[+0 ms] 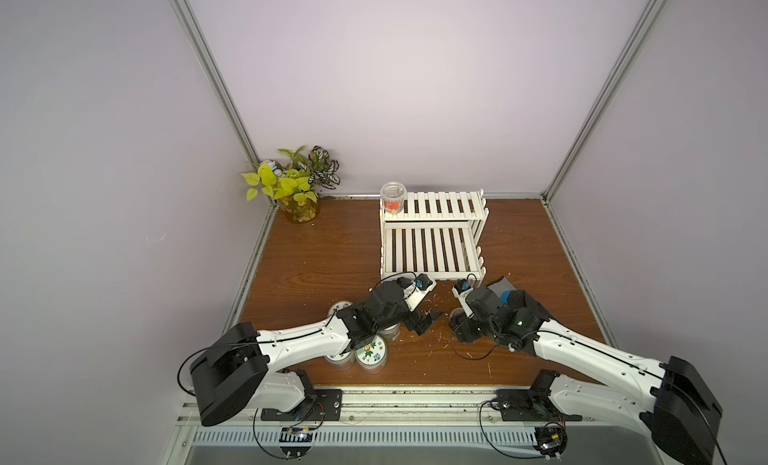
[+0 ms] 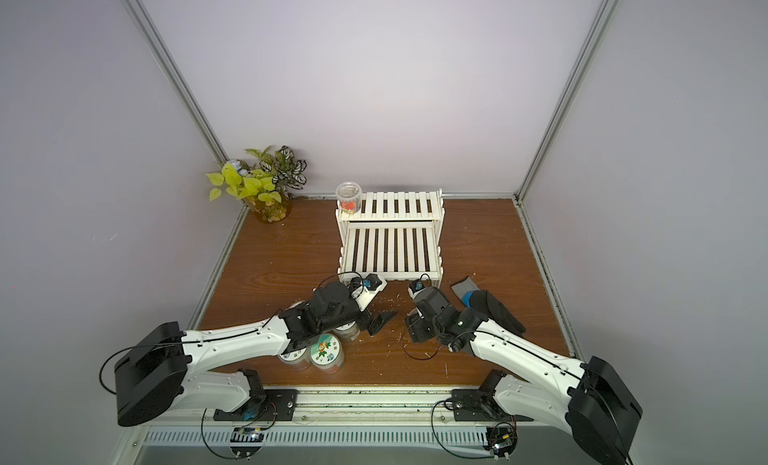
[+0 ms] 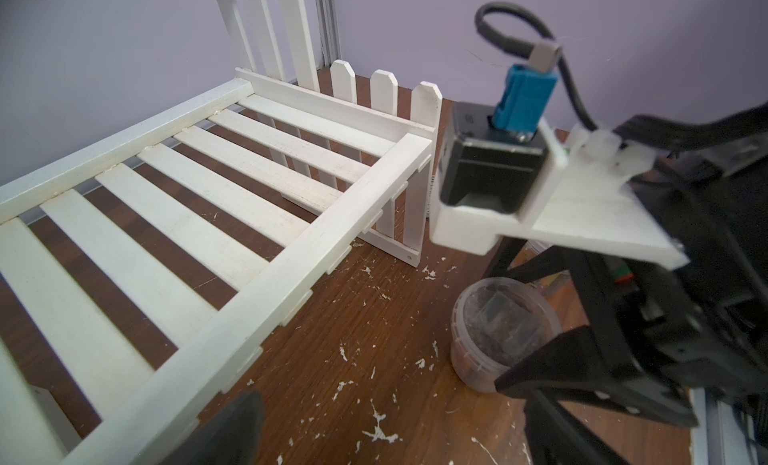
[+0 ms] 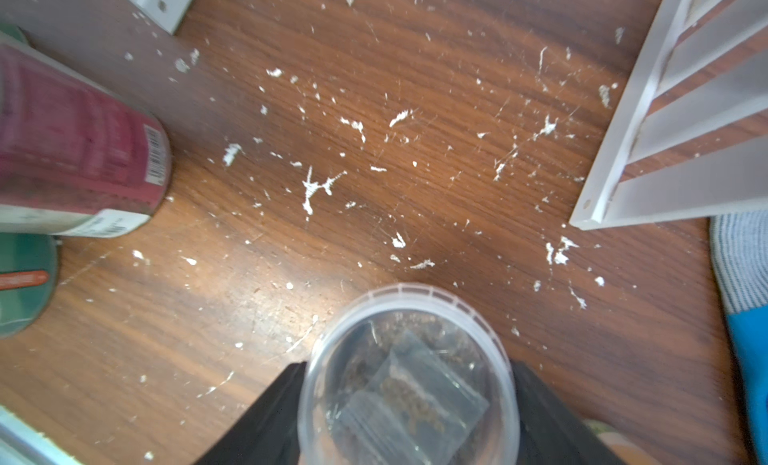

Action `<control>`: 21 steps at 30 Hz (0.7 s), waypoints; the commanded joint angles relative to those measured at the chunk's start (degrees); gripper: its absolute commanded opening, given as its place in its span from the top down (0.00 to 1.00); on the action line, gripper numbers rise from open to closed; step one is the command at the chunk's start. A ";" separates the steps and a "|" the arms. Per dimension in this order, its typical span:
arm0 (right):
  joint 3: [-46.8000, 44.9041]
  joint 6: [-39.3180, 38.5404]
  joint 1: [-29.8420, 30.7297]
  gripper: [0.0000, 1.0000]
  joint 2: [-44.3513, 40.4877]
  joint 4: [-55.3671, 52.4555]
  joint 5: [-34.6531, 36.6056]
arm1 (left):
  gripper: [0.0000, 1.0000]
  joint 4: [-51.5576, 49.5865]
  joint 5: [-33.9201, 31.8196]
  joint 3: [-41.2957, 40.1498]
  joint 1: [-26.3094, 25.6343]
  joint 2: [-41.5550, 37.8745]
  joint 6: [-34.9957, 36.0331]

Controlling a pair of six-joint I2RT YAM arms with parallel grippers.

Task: Place the seed container on the shelf
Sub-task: Pick up the seed jar at the center of the board, then place the seed jar on the shelf.

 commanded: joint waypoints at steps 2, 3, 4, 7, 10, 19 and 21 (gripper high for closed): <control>3.73 2.24 0.27 0.28 -6.48 -2.27 0.52 | 0.00 -0.13 -2.79 0.80 -0.42 -0.58 -0.49; 4.50 2.47 0.27 0.28 -7.78 -2.80 0.89 | 0.01 0.56 -3.54 0.30 -0.40 -1.18 -0.72; 5.47 2.60 0.28 0.28 -9.10 -3.38 1.24 | 0.00 1.91 -4.23 -0.55 -0.43 -2.06 -0.92; 8.74 2.21 0.28 0.30 -11.78 -4.85 1.99 | 0.00 6.44 -6.11 -3.02 -0.41 -4.65 -1.27; 12.80 1.44 0.27 0.30 -12.38 -5.94 3.13 | 0.00 7.80 -7.25 -3.58 -0.39 -6.66 -1.45; 26.21 -4.03 0.27 0.30 -8.30 -5.97 4.95 | 0.00 9.30 -5.58 -3.36 2.21 -10.57 -3.24; 28.90 -5.69 0.27 0.30 -7.15 -5.97 5.67 | 0.01 10.60 -3.57 -3.77 3.57 -12.01 -4.16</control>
